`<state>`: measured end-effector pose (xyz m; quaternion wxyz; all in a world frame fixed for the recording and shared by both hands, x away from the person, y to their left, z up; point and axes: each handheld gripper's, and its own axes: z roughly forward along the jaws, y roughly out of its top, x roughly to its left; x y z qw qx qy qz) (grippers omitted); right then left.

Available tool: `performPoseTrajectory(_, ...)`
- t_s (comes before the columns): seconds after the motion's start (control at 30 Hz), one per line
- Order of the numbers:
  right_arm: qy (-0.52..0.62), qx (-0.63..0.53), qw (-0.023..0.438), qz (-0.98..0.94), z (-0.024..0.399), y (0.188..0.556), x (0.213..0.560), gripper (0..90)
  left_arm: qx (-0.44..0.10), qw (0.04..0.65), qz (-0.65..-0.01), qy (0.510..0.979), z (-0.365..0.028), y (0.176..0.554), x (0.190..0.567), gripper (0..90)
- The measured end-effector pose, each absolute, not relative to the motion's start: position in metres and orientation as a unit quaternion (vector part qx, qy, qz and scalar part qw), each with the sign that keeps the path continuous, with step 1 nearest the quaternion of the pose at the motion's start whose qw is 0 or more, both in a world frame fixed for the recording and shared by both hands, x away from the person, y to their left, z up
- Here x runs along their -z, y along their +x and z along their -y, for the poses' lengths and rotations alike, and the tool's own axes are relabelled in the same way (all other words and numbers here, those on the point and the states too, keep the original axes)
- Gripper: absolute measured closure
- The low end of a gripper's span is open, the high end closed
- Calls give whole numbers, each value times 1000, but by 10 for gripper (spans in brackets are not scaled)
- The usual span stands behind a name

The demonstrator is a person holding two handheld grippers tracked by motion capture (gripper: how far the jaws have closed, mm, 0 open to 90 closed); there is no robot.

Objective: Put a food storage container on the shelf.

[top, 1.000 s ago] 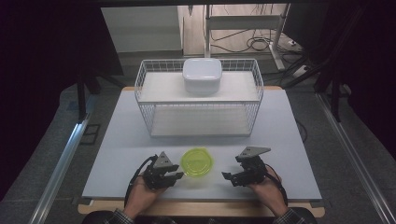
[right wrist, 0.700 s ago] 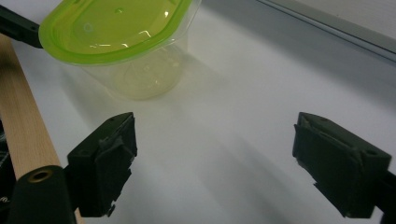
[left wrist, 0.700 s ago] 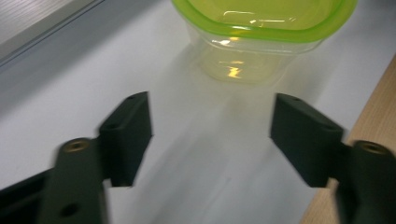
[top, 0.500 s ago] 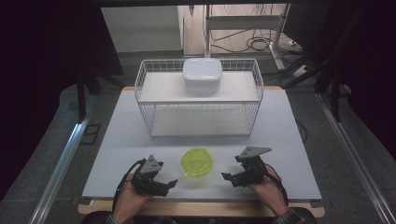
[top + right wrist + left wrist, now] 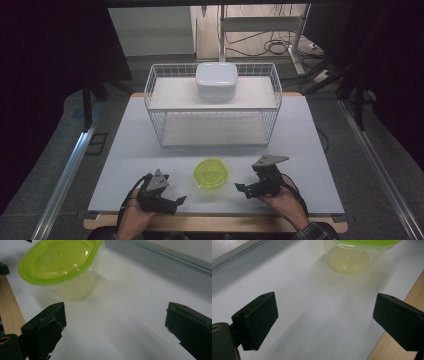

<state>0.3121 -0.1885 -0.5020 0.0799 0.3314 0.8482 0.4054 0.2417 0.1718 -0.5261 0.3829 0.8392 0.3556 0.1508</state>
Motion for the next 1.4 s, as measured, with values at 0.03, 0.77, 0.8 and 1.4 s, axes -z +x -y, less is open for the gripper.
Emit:
performPoseTrajectory(0.03, 333, -405, 80, -848, 188, 313, 501, 40, -152, 382, -356, 839, -172, 242, 526, 57)
performPoseTrajectory(0.77, 363, -421, -34, -830, 158, 362, 478, 428, -162, 370, -353, 844, -173, 242, 528, 57)
performPoseTrajectory(0.8, 365, -418, -41, -831, 156, 363, 479, 448, -162, 370, -353, 844, -173, 242, 529, 57)
performPoseTrajectory(1.4, 387, -404, -143, -816, 143, 383, 496, 721, -161, 365, -342, 851, -169, 241, 529, 57)
